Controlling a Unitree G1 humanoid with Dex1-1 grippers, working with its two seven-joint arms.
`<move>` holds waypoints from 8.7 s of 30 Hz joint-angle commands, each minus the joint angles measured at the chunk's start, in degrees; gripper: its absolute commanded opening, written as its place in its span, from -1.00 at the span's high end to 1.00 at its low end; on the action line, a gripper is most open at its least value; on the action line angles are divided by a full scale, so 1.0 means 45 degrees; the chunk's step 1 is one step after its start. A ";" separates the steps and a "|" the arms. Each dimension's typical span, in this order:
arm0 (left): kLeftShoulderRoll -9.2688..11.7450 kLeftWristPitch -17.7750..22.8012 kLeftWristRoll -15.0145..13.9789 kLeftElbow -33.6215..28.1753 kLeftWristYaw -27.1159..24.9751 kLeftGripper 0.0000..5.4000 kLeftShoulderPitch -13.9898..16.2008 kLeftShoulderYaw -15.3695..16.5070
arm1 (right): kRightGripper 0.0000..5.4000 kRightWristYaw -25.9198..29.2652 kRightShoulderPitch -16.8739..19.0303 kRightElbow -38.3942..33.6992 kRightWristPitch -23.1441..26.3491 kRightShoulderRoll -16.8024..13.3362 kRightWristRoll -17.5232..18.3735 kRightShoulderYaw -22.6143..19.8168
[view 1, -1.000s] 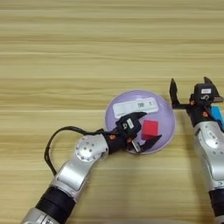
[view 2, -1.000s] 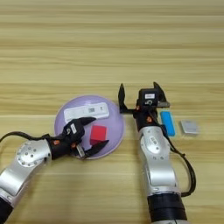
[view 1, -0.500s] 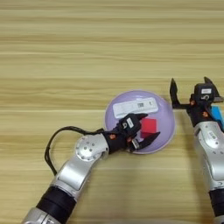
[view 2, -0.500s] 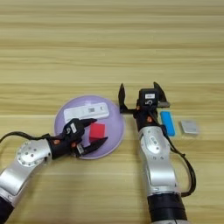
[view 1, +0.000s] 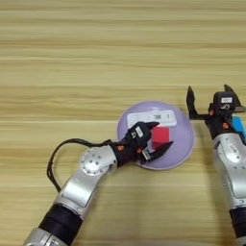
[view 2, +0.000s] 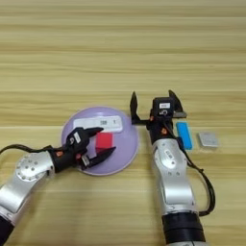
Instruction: Move the objects on the table
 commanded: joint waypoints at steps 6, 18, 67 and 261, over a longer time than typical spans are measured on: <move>-0.0416 0.0046 -0.0849 -0.0182 0.0207 -0.13 -0.0237 0.0793 | -1.00 -0.0053 -0.0023 -0.0071 0.0099 0.0020 0.0030 -0.0075; -0.0180 0.0491 -0.1649 -0.1022 0.0748 -0.13 -0.0720 0.2409 | -1.00 -0.0058 -0.0073 0.0075 0.0010 0.0014 0.0022 -0.0103; 0.1605 0.1116 -0.0850 0.0357 0.2213 -0.53 0.0811 0.3998 | -1.00 -0.0063 -0.0297 0.0543 -0.0067 0.0017 -0.0026 -0.0119; -0.0933 -0.1994 0.1677 -0.1092 1.0575 -0.99 0.0559 0.6190 | -1.00 0.6013 -0.5705 0.3666 0.8057 -0.3057 -0.3021 0.6413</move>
